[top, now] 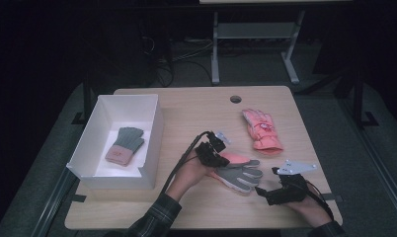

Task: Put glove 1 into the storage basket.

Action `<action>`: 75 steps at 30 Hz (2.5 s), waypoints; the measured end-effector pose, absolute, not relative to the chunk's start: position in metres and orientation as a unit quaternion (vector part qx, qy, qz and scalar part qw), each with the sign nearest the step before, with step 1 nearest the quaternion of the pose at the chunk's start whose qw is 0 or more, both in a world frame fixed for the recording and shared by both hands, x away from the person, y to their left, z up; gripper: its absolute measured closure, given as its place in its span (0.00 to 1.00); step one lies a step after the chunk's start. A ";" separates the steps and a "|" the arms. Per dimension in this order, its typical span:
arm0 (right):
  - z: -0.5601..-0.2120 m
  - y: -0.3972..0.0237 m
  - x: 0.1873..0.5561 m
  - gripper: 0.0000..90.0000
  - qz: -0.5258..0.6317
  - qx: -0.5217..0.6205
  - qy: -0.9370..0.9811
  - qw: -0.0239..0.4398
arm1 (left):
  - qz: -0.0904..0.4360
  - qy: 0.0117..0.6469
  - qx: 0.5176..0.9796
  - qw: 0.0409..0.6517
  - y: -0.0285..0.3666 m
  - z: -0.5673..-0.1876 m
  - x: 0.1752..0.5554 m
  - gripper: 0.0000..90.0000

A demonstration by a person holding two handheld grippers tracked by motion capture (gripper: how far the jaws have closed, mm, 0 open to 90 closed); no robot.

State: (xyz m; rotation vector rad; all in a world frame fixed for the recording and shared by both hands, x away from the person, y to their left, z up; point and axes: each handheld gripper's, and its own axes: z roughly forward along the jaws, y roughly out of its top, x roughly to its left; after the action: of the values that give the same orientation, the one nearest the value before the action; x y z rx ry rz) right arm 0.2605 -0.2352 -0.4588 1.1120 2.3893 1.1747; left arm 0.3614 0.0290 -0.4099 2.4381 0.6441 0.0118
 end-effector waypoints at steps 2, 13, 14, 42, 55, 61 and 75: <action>-0.459 -0.235 0.261 0.04 0.404 0.382 0.821 0.128 | 0.016 0.254 0.916 0.311 0.034 -0.404 0.370 1.00; -0.459 -0.235 0.261 0.04 0.406 0.382 0.821 0.126 | 0.037 0.302 0.914 0.267 0.048 -0.420 0.419 1.00; -0.459 -0.235 0.261 0.04 0.406 0.382 0.820 0.126 | 0.037 0.304 0.916 0.260 0.047 -0.423 0.419 1.00; -0.459 -0.234 0.262 0.04 0.402 0.383 0.822 0.128 | -0.022 0.277 0.921 0.273 0.088 -0.428 0.344 1.00; -0.459 -0.236 0.262 0.04 0.401 0.384 0.821 0.131 | -0.050 0.245 0.927 0.279 0.090 -0.433 0.309 1.00; -0.459 -0.239 0.262 0.04 0.401 0.391 0.818 0.132 | -0.056 0.219 0.932 0.282 0.075 -0.433 0.299 1.00; -0.460 -0.258 0.243 0.04 0.393 0.417 0.806 0.147 | -0.070 0.162 0.939 0.294 0.033 -0.438 0.299 1.00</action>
State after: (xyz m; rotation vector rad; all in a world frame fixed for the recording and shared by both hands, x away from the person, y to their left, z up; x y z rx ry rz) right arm 0.2427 -0.2579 -0.4601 1.2012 2.3201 1.1314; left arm 0.2993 0.0326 -0.4380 2.5006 0.4320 -0.1872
